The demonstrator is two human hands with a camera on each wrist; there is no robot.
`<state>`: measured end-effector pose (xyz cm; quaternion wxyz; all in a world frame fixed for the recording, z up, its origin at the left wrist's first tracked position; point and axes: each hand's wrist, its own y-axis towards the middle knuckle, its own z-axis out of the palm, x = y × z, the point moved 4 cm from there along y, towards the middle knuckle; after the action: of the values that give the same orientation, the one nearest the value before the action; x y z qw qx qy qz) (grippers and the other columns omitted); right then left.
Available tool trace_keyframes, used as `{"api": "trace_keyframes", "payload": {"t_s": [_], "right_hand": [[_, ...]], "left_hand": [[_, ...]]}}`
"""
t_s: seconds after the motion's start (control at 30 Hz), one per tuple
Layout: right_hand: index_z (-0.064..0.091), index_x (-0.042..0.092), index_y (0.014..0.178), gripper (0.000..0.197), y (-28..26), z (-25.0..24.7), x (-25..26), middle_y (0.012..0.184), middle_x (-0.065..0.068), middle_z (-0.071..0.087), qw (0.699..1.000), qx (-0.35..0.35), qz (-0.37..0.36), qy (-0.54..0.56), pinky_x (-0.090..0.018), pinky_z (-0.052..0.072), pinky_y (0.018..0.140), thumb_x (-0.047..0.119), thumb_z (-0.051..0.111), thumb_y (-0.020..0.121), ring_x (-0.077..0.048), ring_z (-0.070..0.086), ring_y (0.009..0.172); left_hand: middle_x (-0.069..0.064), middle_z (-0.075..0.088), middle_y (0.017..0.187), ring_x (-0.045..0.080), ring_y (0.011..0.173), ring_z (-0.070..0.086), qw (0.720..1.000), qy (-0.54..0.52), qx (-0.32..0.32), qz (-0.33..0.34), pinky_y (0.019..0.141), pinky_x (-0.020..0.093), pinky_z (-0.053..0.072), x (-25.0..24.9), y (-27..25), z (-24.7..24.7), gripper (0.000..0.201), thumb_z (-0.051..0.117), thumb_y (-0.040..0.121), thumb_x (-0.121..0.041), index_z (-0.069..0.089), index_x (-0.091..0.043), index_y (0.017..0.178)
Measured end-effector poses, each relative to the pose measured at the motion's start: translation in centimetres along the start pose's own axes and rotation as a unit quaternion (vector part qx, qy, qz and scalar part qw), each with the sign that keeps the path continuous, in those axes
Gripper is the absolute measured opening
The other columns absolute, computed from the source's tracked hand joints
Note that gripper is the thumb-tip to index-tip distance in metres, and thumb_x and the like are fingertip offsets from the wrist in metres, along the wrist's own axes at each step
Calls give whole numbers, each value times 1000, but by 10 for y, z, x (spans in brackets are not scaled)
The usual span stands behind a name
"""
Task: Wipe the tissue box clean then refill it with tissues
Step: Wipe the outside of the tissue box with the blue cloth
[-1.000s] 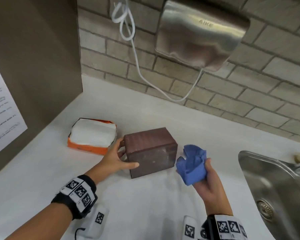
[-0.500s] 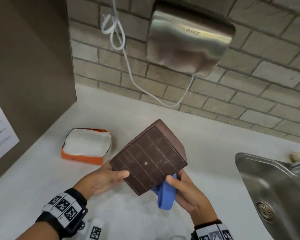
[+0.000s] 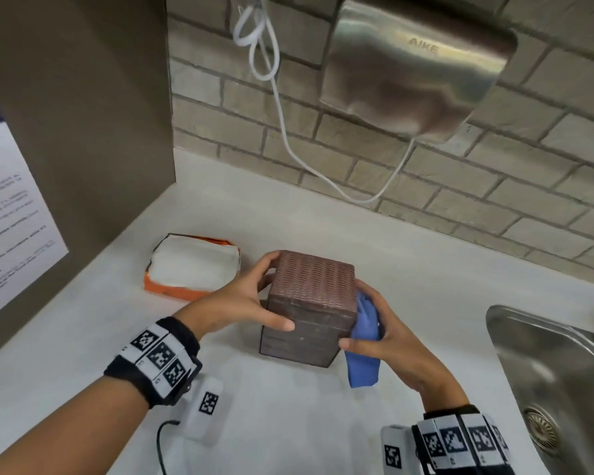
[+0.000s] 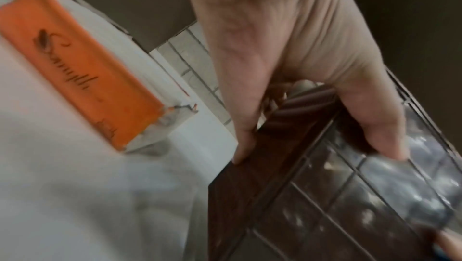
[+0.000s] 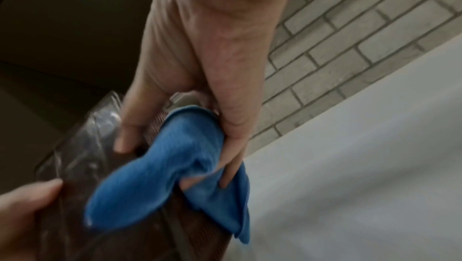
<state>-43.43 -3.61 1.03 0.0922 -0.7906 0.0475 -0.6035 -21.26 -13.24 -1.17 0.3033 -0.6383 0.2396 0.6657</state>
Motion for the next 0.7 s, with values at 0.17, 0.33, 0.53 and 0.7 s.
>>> {"api": "trace_keyframes", "payload": {"t_s": [0.17,0.33,0.53,0.7], "right_hand": [[41,36,123,57,-8,-23,24,113,12,59,971,-226,-72,23,-16,56,69,13,71,81,-1,67,86],[50,28,120,36,5,29,76,101,20,59,924,-246,-178,-232,-1,39,69,32,64,87,9,56,84],[49,22,130,60,42,104,58,140,-1,50,847,-117,-190,-483,-38,28,114,60,44,83,-21,37,134],[44,25,137,47,44,29,38,142,-1,49,941,-154,-71,-294,-26,38,101,44,46,94,-20,43,132]], "left_hand": [[-6,46,141,9,136,40,997,-7,-81,13,97,28,51,18,7,-7,111,92,57,-6,30,-39,142],[-13,49,135,1,132,42,993,39,-113,4,102,36,49,31,15,-3,118,97,45,-26,31,-39,142],[-24,69,101,-10,99,61,987,96,-122,52,82,8,47,21,12,3,44,76,71,-14,57,-26,108],[-9,49,137,2,128,47,991,65,-120,16,103,26,46,32,21,0,118,95,48,-23,30,-27,146]]}}
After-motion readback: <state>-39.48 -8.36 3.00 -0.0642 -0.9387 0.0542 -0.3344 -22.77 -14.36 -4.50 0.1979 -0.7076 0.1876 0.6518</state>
